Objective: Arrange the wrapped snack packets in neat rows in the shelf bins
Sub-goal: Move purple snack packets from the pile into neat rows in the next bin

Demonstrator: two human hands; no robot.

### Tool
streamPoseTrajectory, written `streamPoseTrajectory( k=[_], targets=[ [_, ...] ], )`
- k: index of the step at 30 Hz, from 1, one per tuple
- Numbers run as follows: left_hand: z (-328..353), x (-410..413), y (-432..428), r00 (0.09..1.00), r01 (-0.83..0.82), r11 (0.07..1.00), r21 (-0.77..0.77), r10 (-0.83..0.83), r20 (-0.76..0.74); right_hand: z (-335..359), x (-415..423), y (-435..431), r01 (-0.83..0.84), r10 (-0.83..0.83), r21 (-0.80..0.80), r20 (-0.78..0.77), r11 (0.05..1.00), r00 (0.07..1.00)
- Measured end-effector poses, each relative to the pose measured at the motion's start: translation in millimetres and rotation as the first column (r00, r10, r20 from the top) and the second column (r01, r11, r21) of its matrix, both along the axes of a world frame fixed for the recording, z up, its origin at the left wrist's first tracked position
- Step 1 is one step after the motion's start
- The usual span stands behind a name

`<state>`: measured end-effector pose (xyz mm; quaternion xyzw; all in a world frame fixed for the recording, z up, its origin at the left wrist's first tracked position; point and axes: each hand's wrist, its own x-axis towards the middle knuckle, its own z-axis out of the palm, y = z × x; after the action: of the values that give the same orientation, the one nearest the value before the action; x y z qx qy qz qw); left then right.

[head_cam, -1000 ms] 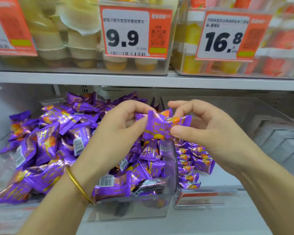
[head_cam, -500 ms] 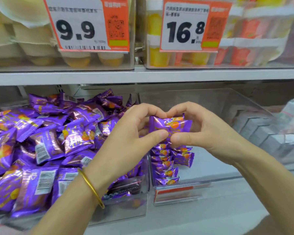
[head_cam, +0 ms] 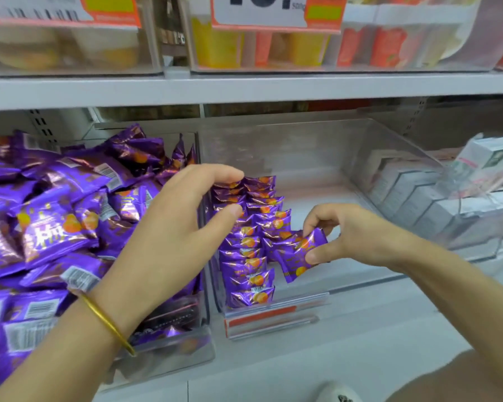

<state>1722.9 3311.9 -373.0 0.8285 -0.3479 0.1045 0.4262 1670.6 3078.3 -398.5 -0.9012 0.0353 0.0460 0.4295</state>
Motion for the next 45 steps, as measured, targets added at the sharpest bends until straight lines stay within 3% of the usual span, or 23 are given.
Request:
streamPoseTrajectory(
  k=[11,16,27,38,41,45],
  targets=[
    [1.8,-2.1,-2.1,0.999,-0.015,1.0,-0.003,0.015,-0.035,-20.9,7.5,6.4,-0.159,0.159,-0.479,-0.041,0.863,0.986],
    [1.9,-2.6,-1.7,0.999,-0.018,1.0,-0.005,0.018,-0.04,-16.9,4.7,12.5,-0.108,0.038,-0.617,-0.127,0.78,0.991],
    [2.3,-2.2,-1.9,1.0,-0.007,1.0,0.0,0.007,-0.024,-11.1,4.0,17.2,-0.04,-0.034,-0.314,-0.228,0.948,0.973],
    [-0.2,0.0,0.1,1.0,0.002,1.0,-0.005,-0.002,-0.021,-12.4,6.4,22.5,-0.058,-0.022,-0.348,-0.22,0.936,0.975],
    [2.2,0.6,3.5,0.998,0.017,0.997,-0.077,-0.022,-0.067,-8.6,3.8,19.2,-0.037,-0.034,-0.328,-0.208,0.944,0.978],
    [16.3,6.2,19.3,0.998,-0.003,0.983,-0.183,-0.008,-0.06,-3.1,1.3,11.7,0.07,-0.096,-0.387,-0.049,0.919,0.994]
  ],
)
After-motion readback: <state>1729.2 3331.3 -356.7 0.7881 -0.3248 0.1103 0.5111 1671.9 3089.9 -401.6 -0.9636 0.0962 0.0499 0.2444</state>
